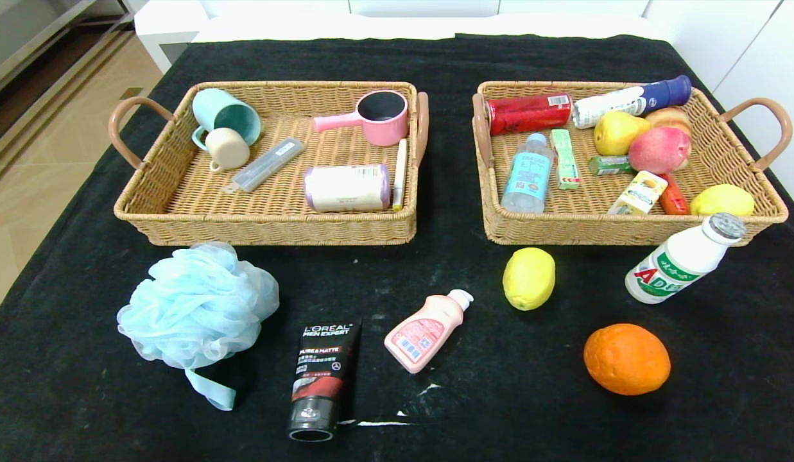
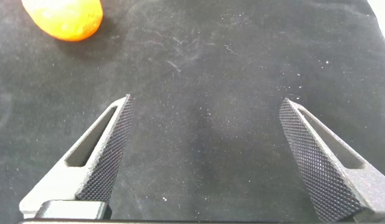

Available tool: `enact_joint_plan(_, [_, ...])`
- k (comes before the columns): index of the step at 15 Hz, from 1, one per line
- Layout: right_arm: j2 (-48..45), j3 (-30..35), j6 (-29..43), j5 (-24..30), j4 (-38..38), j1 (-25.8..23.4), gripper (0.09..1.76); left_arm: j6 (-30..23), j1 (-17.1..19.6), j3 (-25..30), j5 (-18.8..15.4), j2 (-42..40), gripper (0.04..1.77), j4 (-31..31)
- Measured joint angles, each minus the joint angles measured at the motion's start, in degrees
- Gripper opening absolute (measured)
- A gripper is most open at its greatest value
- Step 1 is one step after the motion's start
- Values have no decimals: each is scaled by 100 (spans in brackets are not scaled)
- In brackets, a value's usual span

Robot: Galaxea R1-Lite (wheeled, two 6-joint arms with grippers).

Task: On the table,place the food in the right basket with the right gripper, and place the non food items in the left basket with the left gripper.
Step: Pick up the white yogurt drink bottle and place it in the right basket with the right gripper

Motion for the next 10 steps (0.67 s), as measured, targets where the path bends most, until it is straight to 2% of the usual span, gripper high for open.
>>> enact_joint_plan(2, [13,-52,91,-38,-4,0,171,-16,0,-178,21,0,172,-78])
enact_joint_plan(4, [145,-444,276,44,11,18,171,-18,0,-634,-63,82,172,-50])
enact_joint_plan(7, [708,-1220,395,478,13,43,171,-9,-20,-1248,-328,622,172,-63])
enact_joint_plan(10, [1513,-2003,413,1017,24,27,171,-11,-317,-1847,-653,1465,172,-77])
